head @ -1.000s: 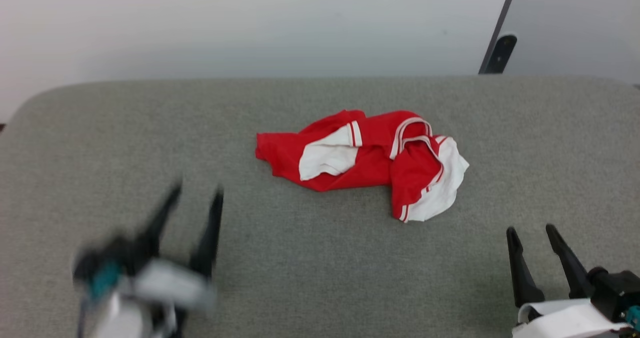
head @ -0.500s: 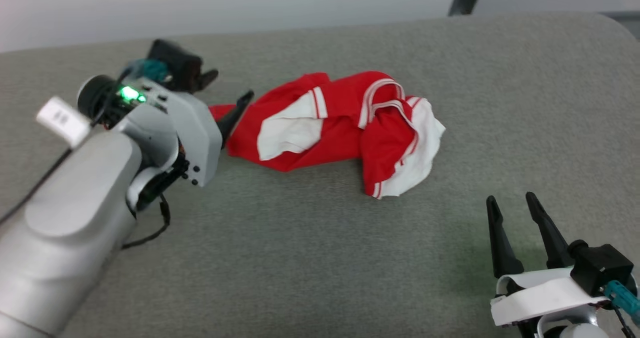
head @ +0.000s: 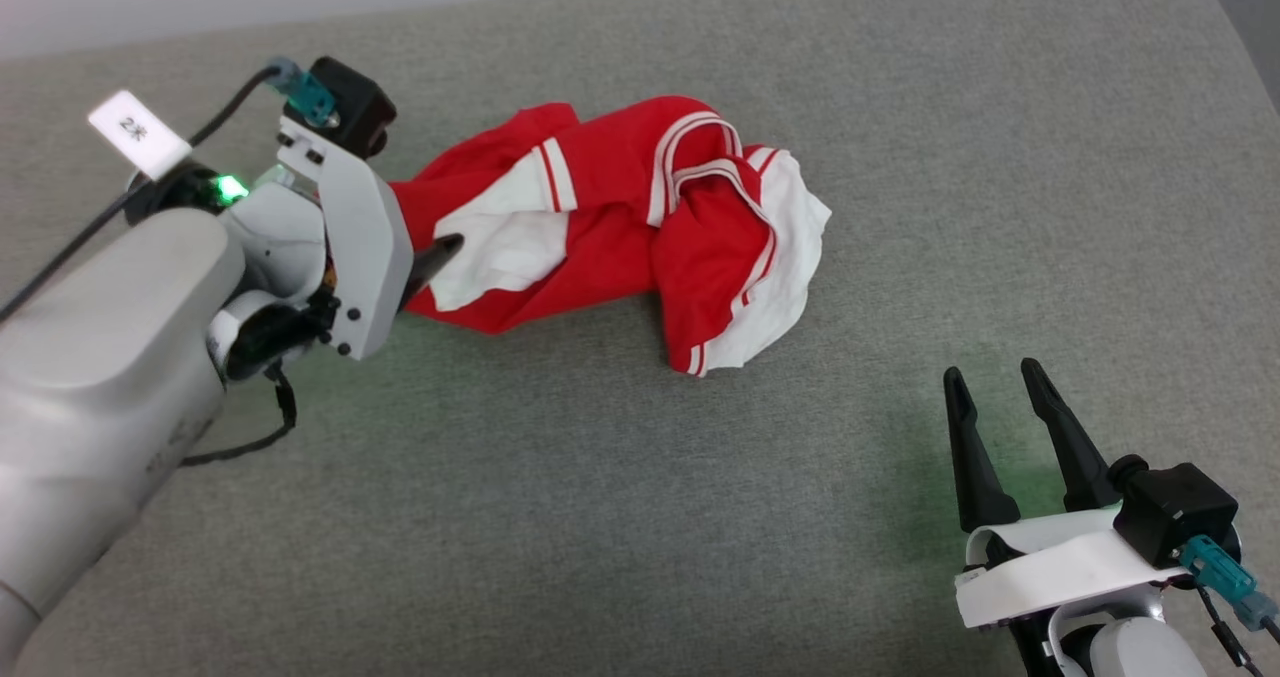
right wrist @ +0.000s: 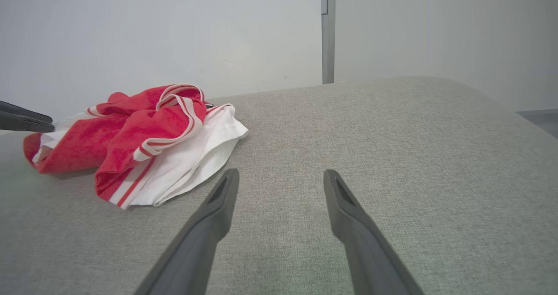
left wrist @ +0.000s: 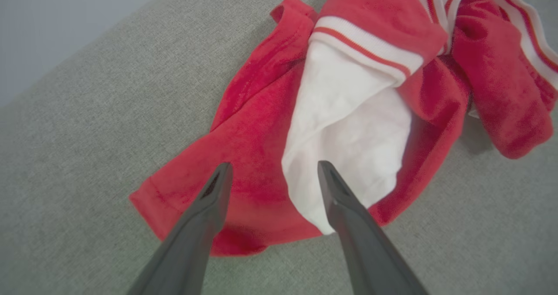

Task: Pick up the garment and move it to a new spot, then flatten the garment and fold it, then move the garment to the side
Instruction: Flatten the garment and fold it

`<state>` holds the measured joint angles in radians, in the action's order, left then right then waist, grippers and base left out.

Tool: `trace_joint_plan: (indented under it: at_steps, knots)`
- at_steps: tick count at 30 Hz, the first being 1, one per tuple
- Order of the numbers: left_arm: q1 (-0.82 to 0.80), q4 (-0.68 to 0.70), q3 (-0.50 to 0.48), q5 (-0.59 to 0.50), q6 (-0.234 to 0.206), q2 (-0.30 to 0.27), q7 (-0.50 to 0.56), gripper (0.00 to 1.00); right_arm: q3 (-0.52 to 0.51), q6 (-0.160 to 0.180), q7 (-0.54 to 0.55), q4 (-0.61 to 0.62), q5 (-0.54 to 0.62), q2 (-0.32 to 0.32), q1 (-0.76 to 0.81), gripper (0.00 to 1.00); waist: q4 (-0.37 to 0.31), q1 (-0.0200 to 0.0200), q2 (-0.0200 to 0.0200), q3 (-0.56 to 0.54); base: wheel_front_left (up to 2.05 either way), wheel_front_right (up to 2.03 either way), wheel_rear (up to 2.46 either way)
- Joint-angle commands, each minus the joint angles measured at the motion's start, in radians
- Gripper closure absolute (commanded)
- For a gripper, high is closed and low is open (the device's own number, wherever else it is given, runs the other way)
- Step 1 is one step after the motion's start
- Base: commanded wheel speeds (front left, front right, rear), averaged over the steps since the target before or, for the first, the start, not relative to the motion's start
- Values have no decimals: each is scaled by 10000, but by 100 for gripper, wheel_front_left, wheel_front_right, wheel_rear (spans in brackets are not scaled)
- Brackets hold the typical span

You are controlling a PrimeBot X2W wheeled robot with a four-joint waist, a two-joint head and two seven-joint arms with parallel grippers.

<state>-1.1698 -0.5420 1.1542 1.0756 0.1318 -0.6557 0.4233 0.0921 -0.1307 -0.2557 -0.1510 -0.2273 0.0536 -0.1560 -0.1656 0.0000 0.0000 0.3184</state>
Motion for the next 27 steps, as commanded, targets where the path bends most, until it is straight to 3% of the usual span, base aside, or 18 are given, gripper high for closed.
trace_joint_plan:
  at_steps: [1, 7, 8, 9, 10, 11, 18, 27]
  knots:
    - [-148, -124, 124, 136, -25, 22, -21, 0, 10, -1, -60, -35, 28, -22, -131, 0, -149, 0, 0, 150, 0, 0, 0]
    - [-449, -588, 746, 848, -25, 137, -159, 0, 56, -1, -88, -138, 15, -32, -237, 0, -249, 0, 0, 258, 0, 0, 0]
    - [-492, -623, 810, 957, -25, 141, -137, 6, 57, -1, -92, -144, 16, -34, -251, 0, -257, 0, 0, 267, 0, 0, 0]
    - [-566, -632, 862, 1012, -25, 138, -166, 24, 61, -1, -93, -151, -5, -35, -261, 0, -261, 0, 0, 274, 0, 0, 0]
    - [-594, -642, 901, 1148, -25, 144, -186, 89, 53, -1, -94, -157, -34, -36, -269, 0, -258, 0, 0, 275, 0, 0, 0]
    - [-586, -634, 950, 1253, -25, 135, -163, 100, 34, -1, -96, -166, -53, -35, -269, 0, -249, 0, 0, 268, 0, 0, 0]
    - [-893, -503, 1121, 1461, -24, 23, -886, 100, -222, -1, -103, -120, -103, -36, 13, 0, 212, 0, 0, -67, 0, 0, 0]
    - [-1742, -346, 1238, 245, -24, -1021, -2115, 100, -74, -1, -105, -208, 27, -32, 235, 0, 1082, 0, 0, -751, 0, 0, 0]
